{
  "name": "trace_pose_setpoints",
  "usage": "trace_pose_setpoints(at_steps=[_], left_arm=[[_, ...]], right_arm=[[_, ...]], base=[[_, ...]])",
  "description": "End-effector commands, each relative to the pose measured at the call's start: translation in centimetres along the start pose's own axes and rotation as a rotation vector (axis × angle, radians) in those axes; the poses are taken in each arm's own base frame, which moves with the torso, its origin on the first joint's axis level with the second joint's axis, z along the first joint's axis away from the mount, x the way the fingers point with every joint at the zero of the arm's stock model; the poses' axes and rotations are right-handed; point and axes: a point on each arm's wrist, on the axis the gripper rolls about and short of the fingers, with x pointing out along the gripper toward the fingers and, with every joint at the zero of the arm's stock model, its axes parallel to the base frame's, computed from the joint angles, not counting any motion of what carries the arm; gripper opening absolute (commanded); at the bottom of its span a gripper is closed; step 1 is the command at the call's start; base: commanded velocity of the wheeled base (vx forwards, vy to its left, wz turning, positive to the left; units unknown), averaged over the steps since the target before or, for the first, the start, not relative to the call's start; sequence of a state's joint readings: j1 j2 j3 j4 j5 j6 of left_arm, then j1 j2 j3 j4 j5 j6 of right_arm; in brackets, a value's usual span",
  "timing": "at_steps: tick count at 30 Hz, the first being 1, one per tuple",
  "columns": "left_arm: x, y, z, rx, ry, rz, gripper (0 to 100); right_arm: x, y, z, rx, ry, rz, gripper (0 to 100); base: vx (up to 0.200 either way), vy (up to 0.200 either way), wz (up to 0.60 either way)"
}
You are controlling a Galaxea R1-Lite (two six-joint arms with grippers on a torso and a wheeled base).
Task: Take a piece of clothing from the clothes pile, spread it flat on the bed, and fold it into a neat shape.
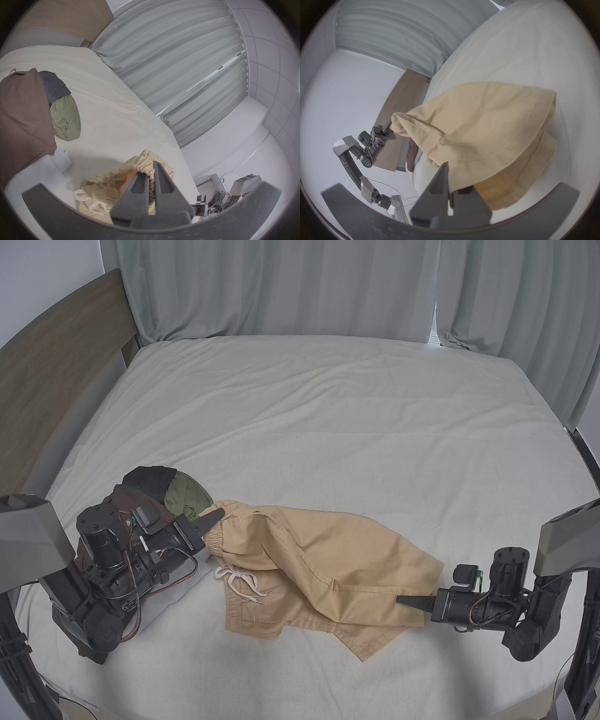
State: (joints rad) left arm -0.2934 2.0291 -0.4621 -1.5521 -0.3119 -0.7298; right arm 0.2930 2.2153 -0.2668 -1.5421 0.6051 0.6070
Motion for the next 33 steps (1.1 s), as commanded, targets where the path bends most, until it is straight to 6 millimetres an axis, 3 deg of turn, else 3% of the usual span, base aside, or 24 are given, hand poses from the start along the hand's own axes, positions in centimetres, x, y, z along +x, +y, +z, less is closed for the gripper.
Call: trace_pose_setpoints(at_steps=[1,17,33], left_arm=[[-0.2,-0.4,0.1,0.004,0.002,-0.017,0],[-2.6,-2.2,1.9,0.061,0.034,-0.148,0],[-4.0,-0.4,4.0,0.209,0.028,-0.164,0]], right_arm=[[-1.6,2.2,1.6,-0.049,-0.074,0.042,0],[-3.5,5.2,3.5,-0.130,-0.175,0.113,0],[-5.3,8.0,5.2,-0.185,-0.271,0.190,0]], base=[[0.000,0.000,0.00],[0.000,0.000,0.00],[0.000,0.000,0.00]])
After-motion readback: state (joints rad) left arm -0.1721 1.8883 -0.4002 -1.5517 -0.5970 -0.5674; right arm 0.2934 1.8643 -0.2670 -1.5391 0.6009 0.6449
